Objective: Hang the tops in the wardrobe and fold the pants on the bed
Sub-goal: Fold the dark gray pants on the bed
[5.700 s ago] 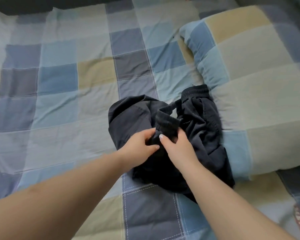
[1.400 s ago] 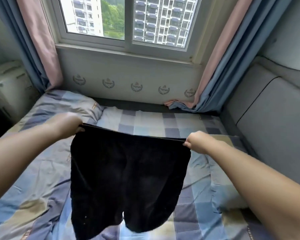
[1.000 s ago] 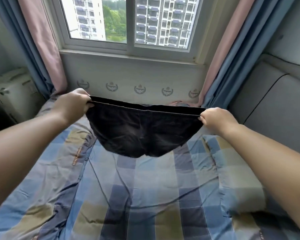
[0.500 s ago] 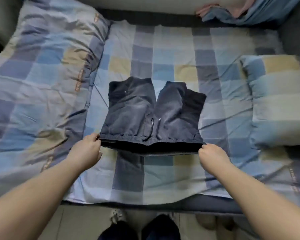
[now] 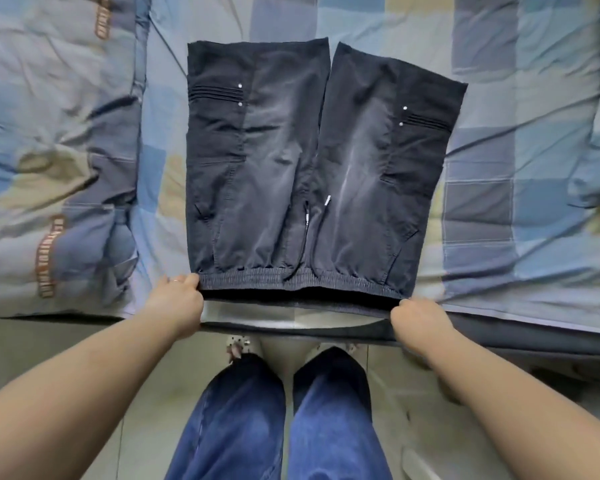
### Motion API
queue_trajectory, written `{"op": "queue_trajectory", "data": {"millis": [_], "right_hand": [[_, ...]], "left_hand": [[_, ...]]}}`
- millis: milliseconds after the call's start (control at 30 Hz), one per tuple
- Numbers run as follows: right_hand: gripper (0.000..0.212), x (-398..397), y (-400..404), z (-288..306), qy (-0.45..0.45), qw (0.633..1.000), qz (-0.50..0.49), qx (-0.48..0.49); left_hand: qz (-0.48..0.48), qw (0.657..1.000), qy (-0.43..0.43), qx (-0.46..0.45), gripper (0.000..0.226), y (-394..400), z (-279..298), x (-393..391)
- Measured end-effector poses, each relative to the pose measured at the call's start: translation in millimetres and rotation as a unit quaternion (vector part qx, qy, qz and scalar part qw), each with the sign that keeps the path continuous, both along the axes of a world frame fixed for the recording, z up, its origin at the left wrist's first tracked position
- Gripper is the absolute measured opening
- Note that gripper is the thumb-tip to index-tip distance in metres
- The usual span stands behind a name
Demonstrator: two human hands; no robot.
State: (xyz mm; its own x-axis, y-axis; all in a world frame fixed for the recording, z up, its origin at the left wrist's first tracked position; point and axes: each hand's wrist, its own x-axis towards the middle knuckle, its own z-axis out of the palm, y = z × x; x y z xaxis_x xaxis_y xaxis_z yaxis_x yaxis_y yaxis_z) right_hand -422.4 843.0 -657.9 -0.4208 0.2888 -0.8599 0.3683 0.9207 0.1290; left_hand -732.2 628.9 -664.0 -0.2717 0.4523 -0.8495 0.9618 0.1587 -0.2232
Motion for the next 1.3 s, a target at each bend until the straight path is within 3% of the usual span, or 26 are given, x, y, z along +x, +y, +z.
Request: {"op": "queue_trajectory", "data": {"millis": [167, 300, 533, 700, 933, 1067, 1167, 1300], "right_hand": [[0.029, -18.0, -7.1, -3.7, -0.041, 0.998, -0.008, -0.043], [0.023, -41.2, -4.5, -8.5, -0.094, 0.985, -0.029, -0.139], [0.029, -95.6, -23.7, -15.6, 0.035, 0.976, -0.058, -0.208], [0.039, -186.4, -49.6, -29.9, 0.141, 0.956, -0.118, -0.230], [0.040, -292.3, -73.5, -59.4, 0.219, 0.939, -0.150, -0.219], [0.037, -321.8, -84.6, -81.5, 0.259, 0.927, -0.136, -0.235], [0.048, -336.3, -95.1, -100.1, 0.251, 0.928, -0.150, -0.232], [0.059, -348.6, -109.3, -118.2, 0.222, 0.936, -0.176, -0.207]], "left_hand": [[0.032, 0.998, -0.053, -0.024, 0.050, 5.5, -7.8, -3.1], [0.044, 0.994, -0.087, -0.054, 0.040, 16.9, -7.3, -8.2], [0.128, 0.988, -0.084, 0.011, 0.036, 44.1, -11.6, -42.1], [0.212, 0.972, -0.074, 0.069, 0.037, 67.4, -24.8, -92.0], [0.346, 0.906, -0.084, 0.228, 0.044, 99.5, -68.9, -148.4], [0.376, 0.884, -0.125, 0.248, 0.059, 115.7, -101.4, -175.4], [0.374, 0.873, -0.146, 0.278, 0.062, 125.6, -120.3, -194.4], [0.457, 0.788, -0.179, 0.372, 0.053, 136.7, -132.6, -212.1]]}}
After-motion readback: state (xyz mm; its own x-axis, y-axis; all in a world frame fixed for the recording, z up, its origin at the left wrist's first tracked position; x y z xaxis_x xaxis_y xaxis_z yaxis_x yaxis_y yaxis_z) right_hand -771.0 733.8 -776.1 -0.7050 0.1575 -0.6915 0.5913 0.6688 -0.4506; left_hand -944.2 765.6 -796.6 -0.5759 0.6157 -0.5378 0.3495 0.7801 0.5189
